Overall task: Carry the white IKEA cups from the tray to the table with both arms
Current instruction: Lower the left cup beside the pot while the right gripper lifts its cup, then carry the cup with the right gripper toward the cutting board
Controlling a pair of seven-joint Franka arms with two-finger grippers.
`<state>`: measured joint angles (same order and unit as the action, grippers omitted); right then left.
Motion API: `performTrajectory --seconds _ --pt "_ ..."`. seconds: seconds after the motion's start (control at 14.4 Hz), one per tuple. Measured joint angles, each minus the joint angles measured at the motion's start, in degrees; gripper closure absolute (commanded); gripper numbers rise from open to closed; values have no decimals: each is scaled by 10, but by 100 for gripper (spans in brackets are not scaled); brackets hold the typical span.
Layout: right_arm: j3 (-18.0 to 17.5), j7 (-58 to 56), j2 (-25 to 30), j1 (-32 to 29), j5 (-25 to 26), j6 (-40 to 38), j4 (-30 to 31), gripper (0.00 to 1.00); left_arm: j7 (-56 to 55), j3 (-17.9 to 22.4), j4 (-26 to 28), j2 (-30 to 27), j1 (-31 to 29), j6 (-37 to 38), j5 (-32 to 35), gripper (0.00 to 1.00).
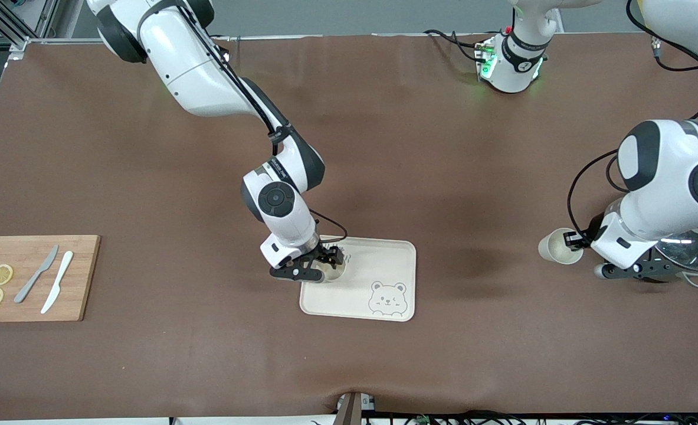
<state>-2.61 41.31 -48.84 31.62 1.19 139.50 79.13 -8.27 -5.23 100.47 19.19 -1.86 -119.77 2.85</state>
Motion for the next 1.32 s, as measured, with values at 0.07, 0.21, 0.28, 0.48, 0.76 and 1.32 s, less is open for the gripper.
performTrajectory --seconds 0.07,0.21,0.28,0.48,0.76,1.32 --pt "0 0 0 0 0 0 0 66 0 -1 26 -5 0 -28 -1 100" --pt "0 0 0 0 0 0 0 86 0 -7 65 -13 1 -68 -15 100" --pt "0 0 0 0 0 0 0 92 0 -11 81 -16 1 -87 -30 100" --pt "2 1 0 0 0 0 0 100 0 -15 126 -30 1 -142 -66 100" --pt "3 1 0 0 0 0 -1 100 8 -15 195 -62 -9 -195 -68 100" --pt "11 -103 67 -67 0 -218 -61 100 14 -34 292 -76 -10 -320 -98 100"
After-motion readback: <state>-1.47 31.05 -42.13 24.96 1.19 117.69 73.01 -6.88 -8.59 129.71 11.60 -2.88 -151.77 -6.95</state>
